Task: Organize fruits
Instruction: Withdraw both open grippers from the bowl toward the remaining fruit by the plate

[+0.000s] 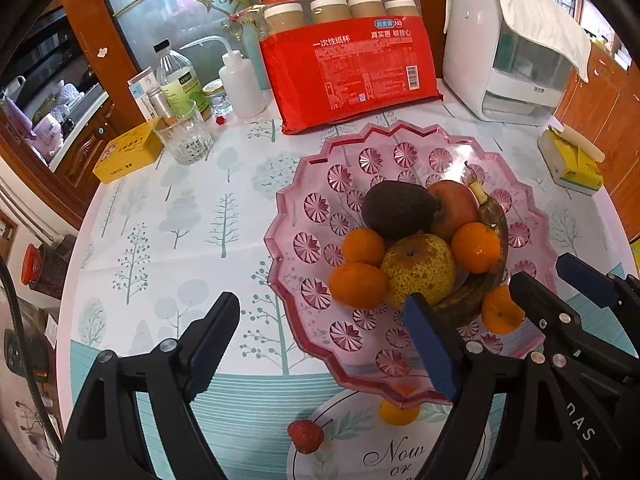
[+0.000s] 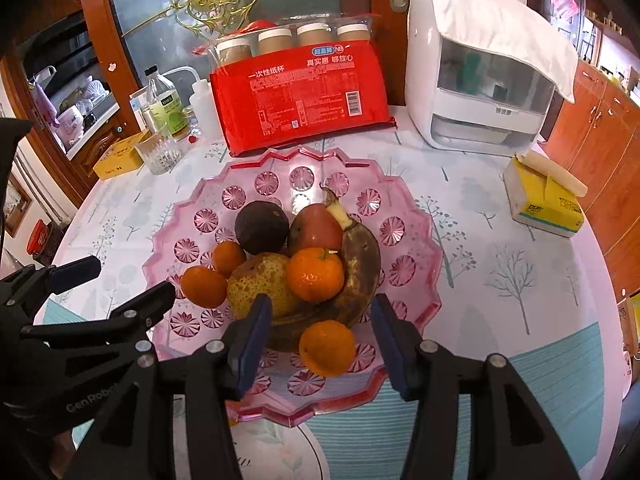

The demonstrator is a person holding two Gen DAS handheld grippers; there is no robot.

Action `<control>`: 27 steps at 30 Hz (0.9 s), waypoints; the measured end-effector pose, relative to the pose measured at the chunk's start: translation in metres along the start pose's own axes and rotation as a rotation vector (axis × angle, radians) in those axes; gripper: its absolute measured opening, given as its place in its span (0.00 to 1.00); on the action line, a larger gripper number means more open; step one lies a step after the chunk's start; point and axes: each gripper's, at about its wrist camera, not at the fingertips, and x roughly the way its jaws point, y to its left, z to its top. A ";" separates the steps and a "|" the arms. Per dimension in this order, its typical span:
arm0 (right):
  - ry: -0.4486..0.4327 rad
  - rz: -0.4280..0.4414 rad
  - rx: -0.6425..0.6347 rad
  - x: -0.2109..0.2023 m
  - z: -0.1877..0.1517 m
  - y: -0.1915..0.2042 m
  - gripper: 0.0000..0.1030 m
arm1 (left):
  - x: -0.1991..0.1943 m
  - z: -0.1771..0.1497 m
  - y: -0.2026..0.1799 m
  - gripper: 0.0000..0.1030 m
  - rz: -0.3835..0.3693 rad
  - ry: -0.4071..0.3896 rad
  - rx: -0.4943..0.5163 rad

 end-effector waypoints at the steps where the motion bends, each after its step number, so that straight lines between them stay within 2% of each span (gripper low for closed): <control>1: 0.000 0.001 0.001 -0.001 0.000 0.000 0.51 | -0.002 -0.001 0.000 0.81 0.000 -0.001 -0.001; 27: -0.066 -0.029 0.013 -0.066 -0.016 0.010 0.51 | -0.076 -0.025 0.020 0.84 -0.012 -0.078 -0.016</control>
